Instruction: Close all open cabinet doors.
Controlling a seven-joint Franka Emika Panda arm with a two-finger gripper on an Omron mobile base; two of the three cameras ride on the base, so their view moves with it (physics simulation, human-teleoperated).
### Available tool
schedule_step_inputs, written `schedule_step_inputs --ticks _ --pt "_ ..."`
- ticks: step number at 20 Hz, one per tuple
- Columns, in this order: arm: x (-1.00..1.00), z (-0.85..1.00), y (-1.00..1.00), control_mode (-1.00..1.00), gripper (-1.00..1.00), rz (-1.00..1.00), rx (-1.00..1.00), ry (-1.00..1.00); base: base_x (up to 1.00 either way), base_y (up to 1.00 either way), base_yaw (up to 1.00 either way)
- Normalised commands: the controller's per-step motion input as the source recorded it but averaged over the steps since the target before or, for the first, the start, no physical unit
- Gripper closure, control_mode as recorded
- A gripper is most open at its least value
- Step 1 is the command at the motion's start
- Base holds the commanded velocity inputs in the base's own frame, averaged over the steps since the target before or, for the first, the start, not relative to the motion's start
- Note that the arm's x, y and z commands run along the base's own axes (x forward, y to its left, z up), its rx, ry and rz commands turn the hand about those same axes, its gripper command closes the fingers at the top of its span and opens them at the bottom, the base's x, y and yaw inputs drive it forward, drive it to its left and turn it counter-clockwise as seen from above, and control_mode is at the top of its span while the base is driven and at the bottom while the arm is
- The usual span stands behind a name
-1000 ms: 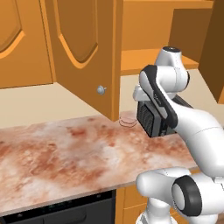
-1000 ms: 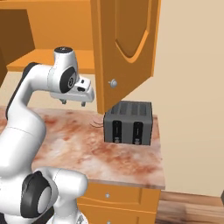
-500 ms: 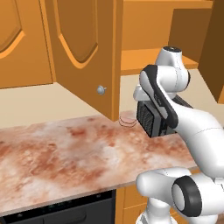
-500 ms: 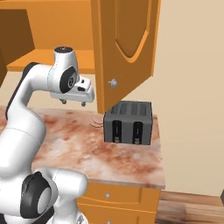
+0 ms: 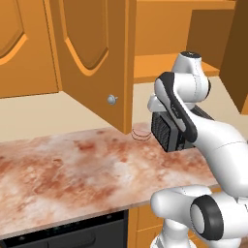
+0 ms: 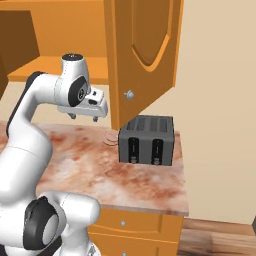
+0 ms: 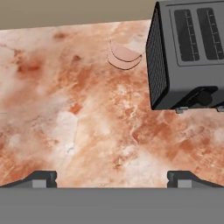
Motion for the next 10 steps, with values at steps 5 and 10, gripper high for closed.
schedule_step_inputs --ticks 5,10 --pt "-0.63 -0.09 0.00 -1.00 -1.00 0.00 -0.02 -0.21 0.00 0.00 0.00" --pt "-1.00 -0.05 -0.02 -1.00 -1.00 -0.04 0.00 -0.36 0.00 0.00 0.00"
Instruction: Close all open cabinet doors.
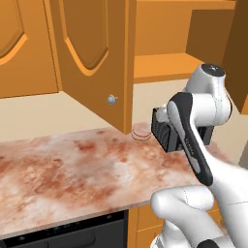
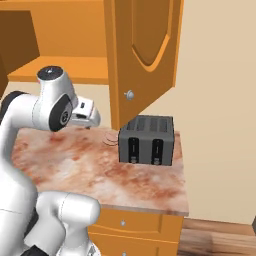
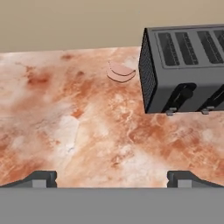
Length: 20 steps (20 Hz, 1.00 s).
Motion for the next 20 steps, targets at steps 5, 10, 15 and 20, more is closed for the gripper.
schedule_step_inputs --ticks 5,10,15,20 --pt "-1.00 0.00 -0.42 -1.00 -1.00 -0.05 0.00 -0.38 0.00 0.00 0.00" --pt "-0.87 -0.01 -0.77 -1.00 -1.00 -0.01 0.01 -0.40 0.00 0.00 0.00" --pt "-0.33 -0.20 -0.96 -1.00 -1.00 0.01 0.00 -0.25 0.00 0.00 0.00" --pt "0.05 -0.28 -1.00 -1.00 -1.00 0.01 0.17 0.00 0.00 0.00 0.00"
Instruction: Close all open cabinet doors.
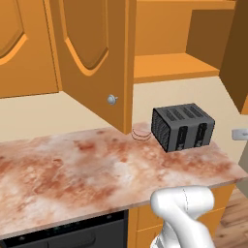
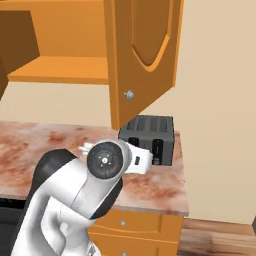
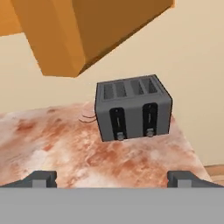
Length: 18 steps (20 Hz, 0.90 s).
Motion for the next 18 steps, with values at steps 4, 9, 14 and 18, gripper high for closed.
schedule_step_inputs --ticks 4,9,14,18 --pt "0.11 -0.11 -1.00 -1.00 -1.00 0.03 0.29 -0.04 0.00 0.00 0.00" --pt "0.67 0.00 -0.88 -1.00 -1.00 0.12 0.25 -0.24 0.00 0.00 0.00" --pt "0.71 0.05 -0.55 -1.00 -1.00 0.18 0.23 -0.26 0.00 0.00 0.00" --pt "0.81 0.07 -0.34 -1.00 -1.00 0.16 0.23 -0.14 0.00 0.00 0.00"
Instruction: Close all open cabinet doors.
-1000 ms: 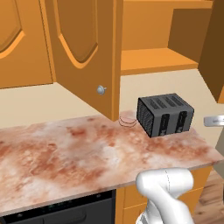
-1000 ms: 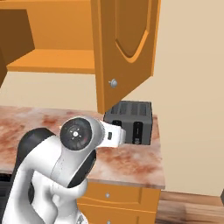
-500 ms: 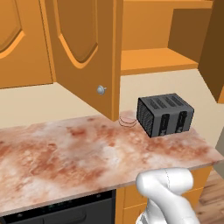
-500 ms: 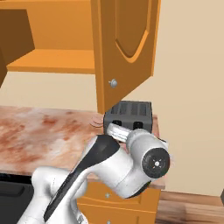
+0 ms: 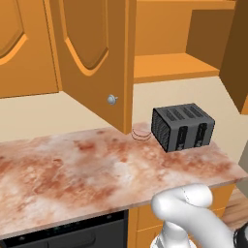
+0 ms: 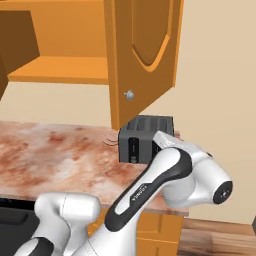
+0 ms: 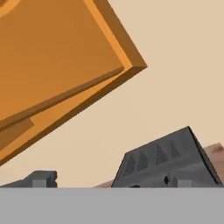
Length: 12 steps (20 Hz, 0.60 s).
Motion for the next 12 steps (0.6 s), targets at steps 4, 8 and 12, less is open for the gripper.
schedule_step_inputs --ticks 4,8,12 --pt "0.82 0.11 -0.05 -1.00 -1.00 0.18 0.19 -0.14 0.00 0.00 0.00" --pt "0.59 0.21 -0.02 -1.00 -1.00 0.19 0.16 -0.14 0.00 0.00 0.00" --pt "0.33 0.31 -0.01 -1.00 -1.00 0.18 0.11 -0.15 0.00 0.00 0.00"
